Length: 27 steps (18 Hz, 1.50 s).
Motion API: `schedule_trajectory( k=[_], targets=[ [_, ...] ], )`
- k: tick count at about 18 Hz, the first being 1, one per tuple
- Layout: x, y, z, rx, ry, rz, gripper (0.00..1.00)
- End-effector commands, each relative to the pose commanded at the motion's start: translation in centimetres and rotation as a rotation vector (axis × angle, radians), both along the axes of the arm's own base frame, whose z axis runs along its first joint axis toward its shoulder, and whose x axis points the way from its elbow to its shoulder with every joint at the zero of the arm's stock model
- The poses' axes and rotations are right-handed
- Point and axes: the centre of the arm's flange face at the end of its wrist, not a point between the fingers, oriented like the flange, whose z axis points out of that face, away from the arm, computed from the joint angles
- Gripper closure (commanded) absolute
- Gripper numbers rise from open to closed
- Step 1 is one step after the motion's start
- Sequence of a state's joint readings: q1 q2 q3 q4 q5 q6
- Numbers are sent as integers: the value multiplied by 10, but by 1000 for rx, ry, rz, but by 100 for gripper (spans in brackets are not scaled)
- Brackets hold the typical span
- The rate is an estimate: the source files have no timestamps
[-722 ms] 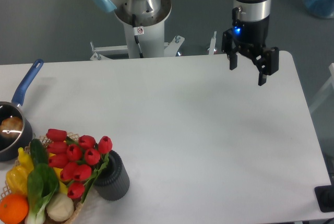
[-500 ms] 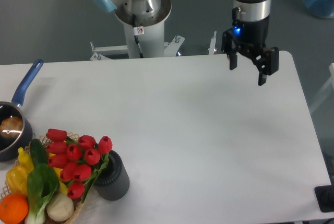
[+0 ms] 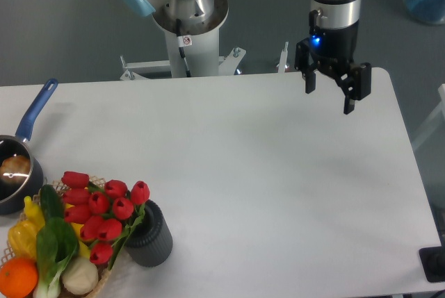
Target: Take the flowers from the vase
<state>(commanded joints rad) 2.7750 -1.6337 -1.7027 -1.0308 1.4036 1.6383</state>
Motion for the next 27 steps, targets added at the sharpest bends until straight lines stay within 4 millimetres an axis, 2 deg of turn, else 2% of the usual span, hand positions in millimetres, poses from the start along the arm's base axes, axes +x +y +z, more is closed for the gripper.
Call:
schedule_trajectory(
  k=[5, 22, 27],
  targets=[
    [5, 9, -9, 80, -64, 12, 0],
    [13, 12, -26, 89, -113, 18, 0],
    [32, 45, -38, 125, -204, 127, 0]
  ],
)
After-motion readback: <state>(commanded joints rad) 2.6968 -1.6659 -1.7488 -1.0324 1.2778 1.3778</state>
